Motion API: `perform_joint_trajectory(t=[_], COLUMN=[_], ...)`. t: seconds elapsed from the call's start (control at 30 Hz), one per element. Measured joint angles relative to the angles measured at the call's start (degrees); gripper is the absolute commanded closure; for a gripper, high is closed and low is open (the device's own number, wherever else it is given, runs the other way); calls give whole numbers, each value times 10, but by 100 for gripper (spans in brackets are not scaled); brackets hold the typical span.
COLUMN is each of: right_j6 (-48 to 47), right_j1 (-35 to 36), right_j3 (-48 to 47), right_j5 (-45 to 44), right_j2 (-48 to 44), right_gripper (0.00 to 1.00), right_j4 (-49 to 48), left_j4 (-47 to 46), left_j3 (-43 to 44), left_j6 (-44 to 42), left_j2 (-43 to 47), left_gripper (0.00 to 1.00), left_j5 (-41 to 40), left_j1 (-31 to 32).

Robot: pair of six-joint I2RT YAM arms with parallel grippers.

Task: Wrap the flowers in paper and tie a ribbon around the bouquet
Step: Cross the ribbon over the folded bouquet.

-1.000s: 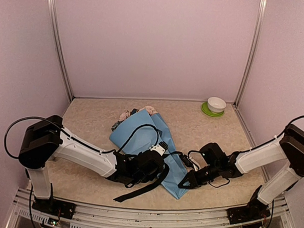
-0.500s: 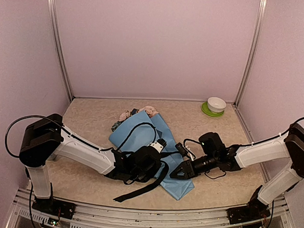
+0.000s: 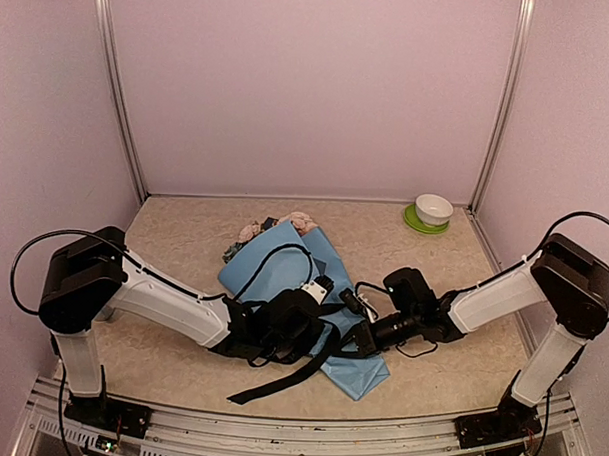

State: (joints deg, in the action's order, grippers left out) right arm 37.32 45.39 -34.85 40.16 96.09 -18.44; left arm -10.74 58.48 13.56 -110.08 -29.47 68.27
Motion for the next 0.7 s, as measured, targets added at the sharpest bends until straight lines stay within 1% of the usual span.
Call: perform_joint_trajectory(t=[0.13, 0.3, 0.5, 0.6, 0.7], right_j6=[4, -3, -11, -15, -15], right_j1=[2, -5, -12, -13, -13], right_j3=[-19, -51, -75, -80, -80], right_j5=[-26, -120, -246, -288, -309], right_j2=[4, 4, -3, -3, -3], right_gripper=[100, 100, 100, 100, 99], right_j4=[-4, 8, 22, 24, 28], left_j4=[-15, -34, -56, -63, -72], left_j3=[-12, -33, -35, -37, -37], left_j6=[0, -1, -5, -10, -19], left_j2=[9, 35, 38, 38, 38], left_gripper=[100, 100, 100, 100, 100], left_j5=[7, 10, 10, 11, 15], left_j1=[-1, -1, -1, 0, 2])
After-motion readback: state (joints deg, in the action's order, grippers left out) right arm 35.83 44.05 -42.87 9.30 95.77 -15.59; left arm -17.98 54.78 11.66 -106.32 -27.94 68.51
